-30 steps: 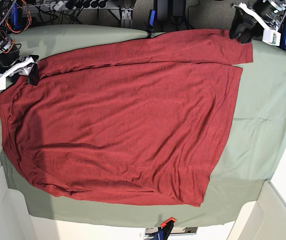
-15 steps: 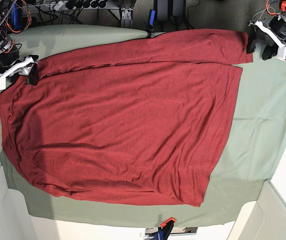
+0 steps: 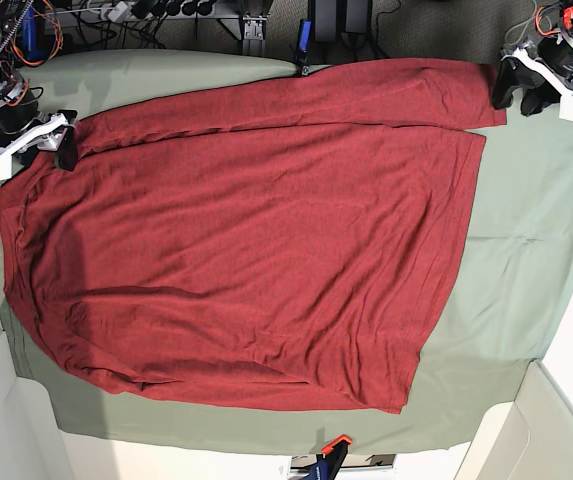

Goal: Fold the T-shirt properly
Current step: 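Move both grippers down to the shirt's sleeve-end corners, then grasp the red shirt's corners with both grippers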

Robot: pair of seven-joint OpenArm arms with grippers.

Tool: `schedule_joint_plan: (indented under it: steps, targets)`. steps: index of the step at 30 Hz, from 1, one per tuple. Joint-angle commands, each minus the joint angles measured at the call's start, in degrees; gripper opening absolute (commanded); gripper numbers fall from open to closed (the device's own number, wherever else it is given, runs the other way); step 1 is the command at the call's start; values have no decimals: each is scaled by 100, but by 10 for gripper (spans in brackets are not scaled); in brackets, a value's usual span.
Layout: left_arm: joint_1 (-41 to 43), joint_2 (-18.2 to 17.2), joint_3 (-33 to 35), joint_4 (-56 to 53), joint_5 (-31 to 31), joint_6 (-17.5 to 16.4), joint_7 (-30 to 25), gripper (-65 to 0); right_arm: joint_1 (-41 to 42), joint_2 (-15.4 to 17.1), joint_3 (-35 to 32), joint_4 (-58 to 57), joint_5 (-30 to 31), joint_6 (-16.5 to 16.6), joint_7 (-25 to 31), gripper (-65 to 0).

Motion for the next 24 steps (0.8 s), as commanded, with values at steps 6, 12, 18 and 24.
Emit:
schedule_joint_plan:
  steps: [6, 12, 18, 24]
  targets:
    - [28, -28, 240, 52, -55, -69, -9, -215, 26, 79, 24, 55, 17, 39, 68, -237]
    - [31, 0, 245, 72, -42, -69, 155, -215, 26, 79, 24, 55, -22, 37, 70, -237]
    - [33, 0, 251, 85, -42, -69, 334, -216, 28, 79, 24, 55, -20, 37, 87, -237]
    - [33, 0, 306, 157, -42, -69, 332, -225, 28, 79, 24, 55, -28, 55, 168, -430]
